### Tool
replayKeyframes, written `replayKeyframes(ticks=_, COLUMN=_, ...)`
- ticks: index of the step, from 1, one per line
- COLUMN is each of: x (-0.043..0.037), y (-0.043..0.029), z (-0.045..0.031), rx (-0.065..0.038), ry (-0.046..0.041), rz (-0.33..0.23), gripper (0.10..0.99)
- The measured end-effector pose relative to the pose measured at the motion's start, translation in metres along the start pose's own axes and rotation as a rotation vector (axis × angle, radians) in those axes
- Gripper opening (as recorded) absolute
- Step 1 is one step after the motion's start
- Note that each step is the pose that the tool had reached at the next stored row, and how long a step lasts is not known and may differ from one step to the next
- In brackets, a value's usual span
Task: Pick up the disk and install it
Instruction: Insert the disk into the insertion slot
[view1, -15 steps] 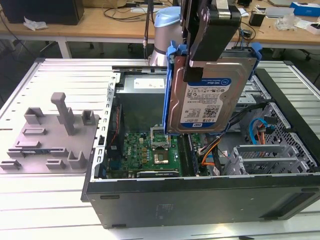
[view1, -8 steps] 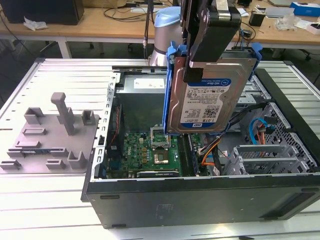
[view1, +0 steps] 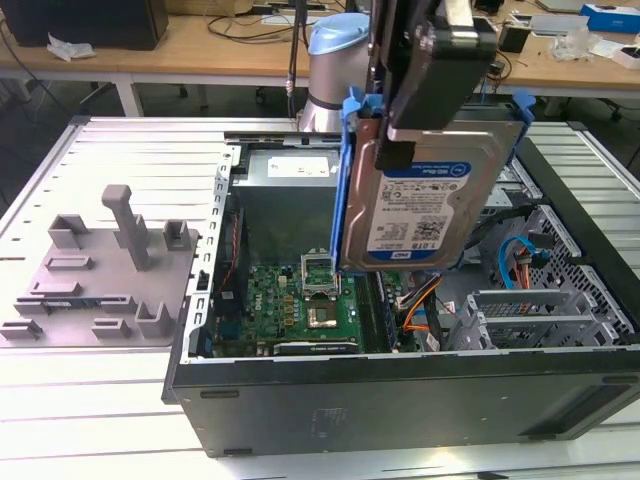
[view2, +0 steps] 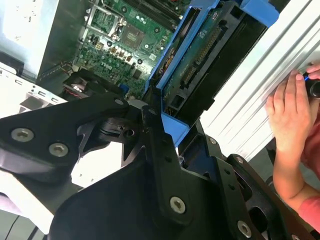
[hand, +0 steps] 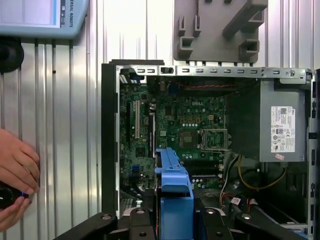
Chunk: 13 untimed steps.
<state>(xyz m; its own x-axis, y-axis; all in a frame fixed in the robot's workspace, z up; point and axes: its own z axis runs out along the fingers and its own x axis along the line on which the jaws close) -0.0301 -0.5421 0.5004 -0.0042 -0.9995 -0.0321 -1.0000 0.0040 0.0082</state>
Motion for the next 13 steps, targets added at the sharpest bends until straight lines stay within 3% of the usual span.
replayKeyframes(ticks=3, x=0.0032, y=-0.0091, z=-0.0002, rx=0.0, ry=0.0001, rz=0.0, gripper=0.369)
replayKeyframes(ticks=4, x=0.0044, y=-0.0162, z=-0.0003, rx=0.0, ry=0.0, rz=0.0, gripper=0.369)
replayKeyframes(ticks=6, x=0.0046, y=-0.0222, z=-0.0003, rx=0.0, ry=0.0, rz=0.0, gripper=0.369)
replayKeyframes(ticks=9, x=0.0048, y=-0.0377, z=-0.0003, rx=0.0, ry=0.0, rz=0.0, gripper=0.369)
replayKeyframes(ticks=13, x=0.0048, y=-0.0515, z=0.0001, rx=0.0, ry=0.0001, rz=0.003, gripper=0.369)
